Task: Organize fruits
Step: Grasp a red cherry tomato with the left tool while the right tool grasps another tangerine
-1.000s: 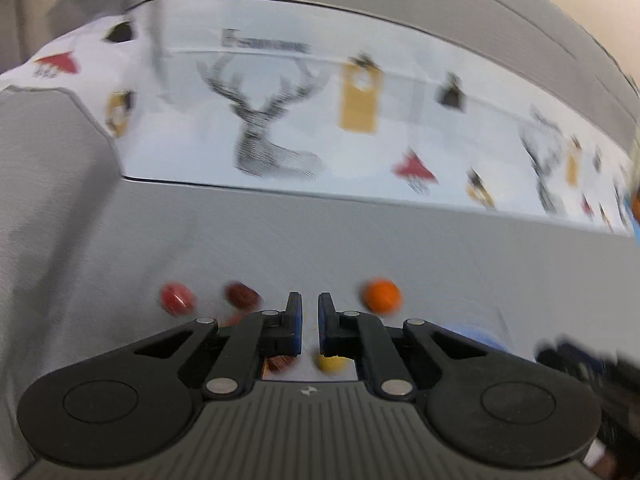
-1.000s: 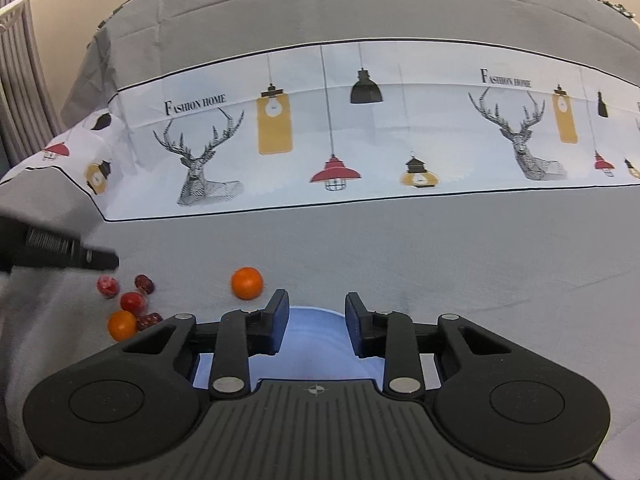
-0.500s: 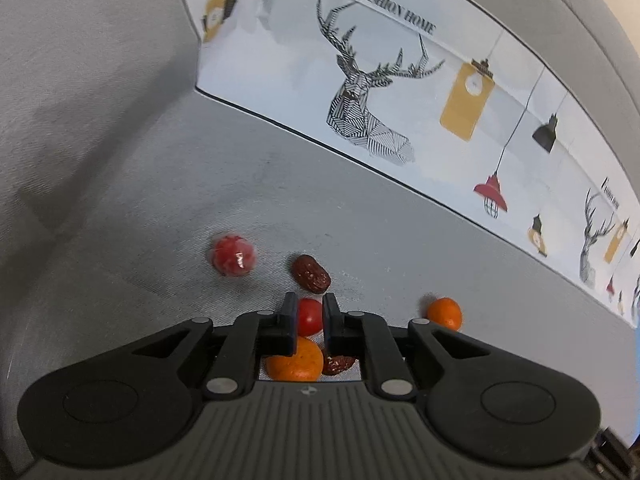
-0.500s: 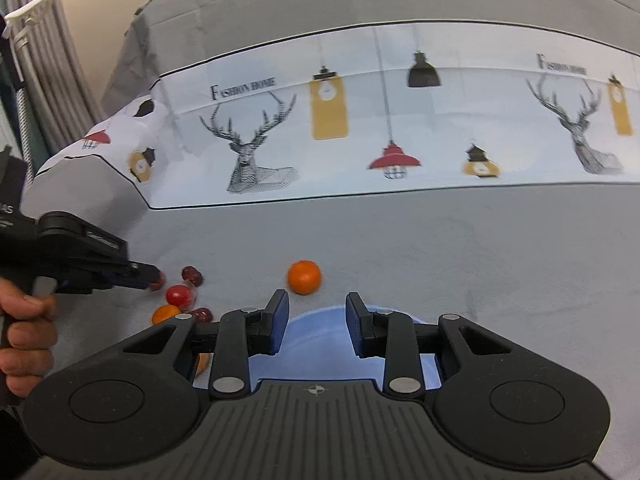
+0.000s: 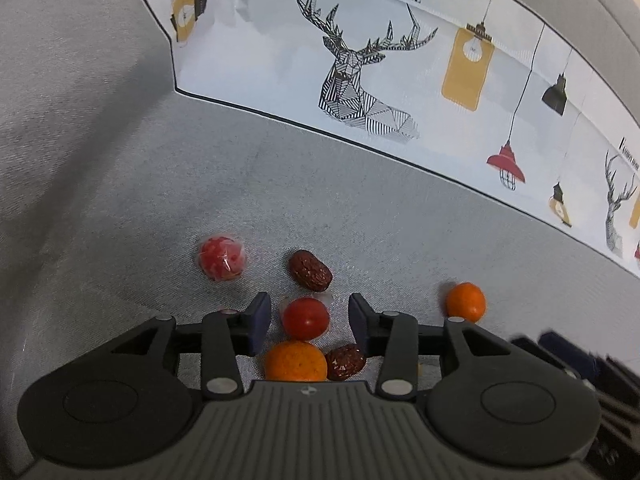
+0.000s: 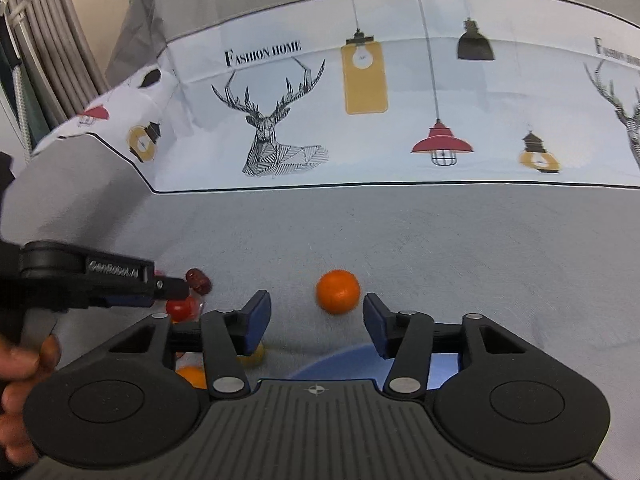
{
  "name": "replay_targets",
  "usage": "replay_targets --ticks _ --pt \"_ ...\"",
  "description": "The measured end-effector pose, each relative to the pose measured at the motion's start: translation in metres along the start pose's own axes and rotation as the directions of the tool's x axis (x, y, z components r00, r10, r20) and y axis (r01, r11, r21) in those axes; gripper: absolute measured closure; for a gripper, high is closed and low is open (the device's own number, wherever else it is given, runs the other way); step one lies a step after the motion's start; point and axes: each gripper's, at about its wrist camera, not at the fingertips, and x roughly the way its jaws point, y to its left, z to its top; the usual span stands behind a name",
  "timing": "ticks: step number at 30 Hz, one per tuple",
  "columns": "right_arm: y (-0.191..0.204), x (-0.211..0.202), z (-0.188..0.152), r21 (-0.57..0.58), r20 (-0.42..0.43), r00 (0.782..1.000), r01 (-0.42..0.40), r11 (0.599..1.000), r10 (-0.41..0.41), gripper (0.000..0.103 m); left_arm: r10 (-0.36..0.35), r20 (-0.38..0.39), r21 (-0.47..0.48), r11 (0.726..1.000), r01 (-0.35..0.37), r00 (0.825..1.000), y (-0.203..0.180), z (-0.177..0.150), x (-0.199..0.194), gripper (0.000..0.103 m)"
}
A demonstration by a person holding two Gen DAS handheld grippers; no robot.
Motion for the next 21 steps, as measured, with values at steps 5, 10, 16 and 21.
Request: replay_targets --ticks 5,10,16,21 --pt "-0.003 0.036 0.011 0.003 -0.040 0.998 0.045 0.999 -0.044 0.044 0.042 -0.010 0.044 0.998 -0.041 0.999 -0.007 -0.001 0.007 0.050" --pt "-0.009 0.062 0.017 0.013 -0.086 0.993 0.077 0.997 -0.075 0.044 0.063 -0.020 0.094 0.994 -0.061 0.998 -0.014 -0.002 0.013 0.050" --pt "-0.010 0.076 0.019 0.008 -0.124 0.987 0.101 0.995 -0.099 0.048 0.100 -0.023 0.143 0.985 -0.096 0.995 -0.022 -0.004 0.022 0.050" --pt "-0.010 0.083 0.018 -0.004 -0.149 0.984 0.093 0.996 -0.093 0.057 0.117 -0.034 0.169 0.980 -0.109 0.993 -0.025 -0.006 0.027 0.050"
